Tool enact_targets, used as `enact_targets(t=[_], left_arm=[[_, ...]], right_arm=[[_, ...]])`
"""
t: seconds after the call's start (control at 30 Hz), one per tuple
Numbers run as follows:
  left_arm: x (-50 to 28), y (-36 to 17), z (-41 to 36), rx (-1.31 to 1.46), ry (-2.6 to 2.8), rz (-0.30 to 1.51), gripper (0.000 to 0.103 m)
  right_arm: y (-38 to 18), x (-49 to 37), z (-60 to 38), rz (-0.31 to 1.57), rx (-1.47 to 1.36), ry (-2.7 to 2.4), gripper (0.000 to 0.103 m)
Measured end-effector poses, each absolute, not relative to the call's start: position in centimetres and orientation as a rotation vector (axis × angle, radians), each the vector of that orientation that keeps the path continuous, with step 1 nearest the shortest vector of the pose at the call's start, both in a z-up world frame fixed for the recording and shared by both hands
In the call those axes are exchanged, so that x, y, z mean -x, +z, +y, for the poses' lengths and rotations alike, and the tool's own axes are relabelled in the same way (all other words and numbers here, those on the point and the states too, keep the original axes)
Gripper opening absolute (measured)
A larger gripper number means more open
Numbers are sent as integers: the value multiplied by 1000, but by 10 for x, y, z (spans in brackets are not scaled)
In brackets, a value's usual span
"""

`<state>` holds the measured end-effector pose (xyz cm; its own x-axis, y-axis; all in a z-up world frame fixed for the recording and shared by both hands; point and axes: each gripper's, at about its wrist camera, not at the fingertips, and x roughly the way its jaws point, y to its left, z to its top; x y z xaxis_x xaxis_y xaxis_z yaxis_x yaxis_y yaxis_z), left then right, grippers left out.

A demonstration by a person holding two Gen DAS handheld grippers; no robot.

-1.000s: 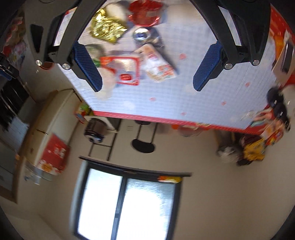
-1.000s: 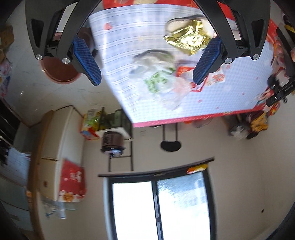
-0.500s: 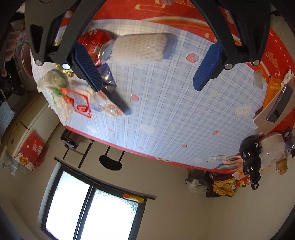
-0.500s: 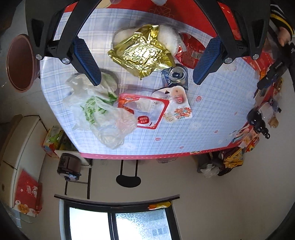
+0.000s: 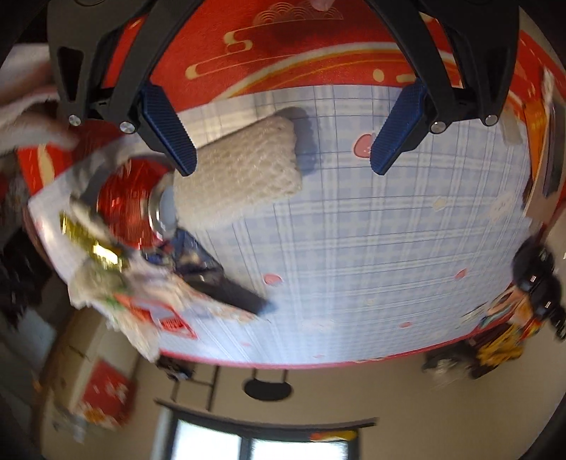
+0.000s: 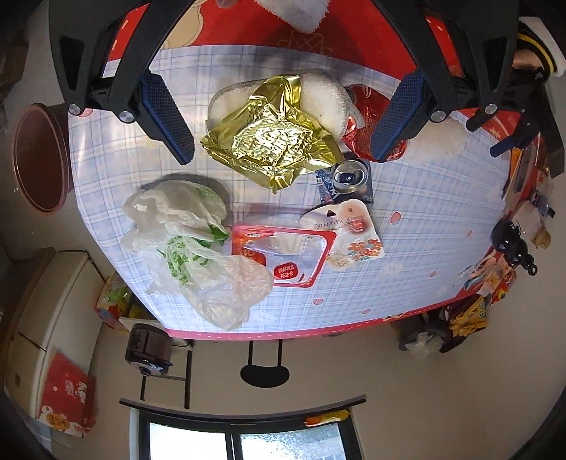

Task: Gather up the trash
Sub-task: 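Return to the table and grasp the white foam net sleeve with the left gripper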

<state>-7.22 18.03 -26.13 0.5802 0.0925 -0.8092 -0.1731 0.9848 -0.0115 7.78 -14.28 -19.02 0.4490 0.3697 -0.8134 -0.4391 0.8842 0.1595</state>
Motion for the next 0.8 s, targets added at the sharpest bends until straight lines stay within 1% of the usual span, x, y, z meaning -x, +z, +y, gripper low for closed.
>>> enact_targets(t=[0.2, 0.5, 0.63, 0.67, 0.7, 0.73, 0.77, 0.8], left_arm=[[52, -283, 172, -56, 51, 1017, 97], [23, -309, 151, -257, -43, 1067, 97], [13, -318, 145, -274, -80, 1087, 98], [11, -320, 144, -269, -83, 1093, 95], [10, -321, 145, -260, -87, 1097, 82], [8, -323, 145, -234, -96, 1108, 72], [7, -324, 147, -200, -105, 1111, 66], [7, -324, 149, -164, -98, 1109, 61]], right_arm=[[-202, -79, -148, 1036, 76, 445, 98], [-219, -79, -151, 1101, 73, 427, 98], [-230, -78, -143, 1122, 110, 476, 98], [-232, -78, -141, 1124, 126, 487, 98], [-235, -79, -138, 1127, 143, 499, 98], [-238, -80, -137, 1131, 152, 510, 98], [-241, -81, -134, 1137, 164, 525, 98], [-244, -82, -131, 1143, 177, 536, 97]])
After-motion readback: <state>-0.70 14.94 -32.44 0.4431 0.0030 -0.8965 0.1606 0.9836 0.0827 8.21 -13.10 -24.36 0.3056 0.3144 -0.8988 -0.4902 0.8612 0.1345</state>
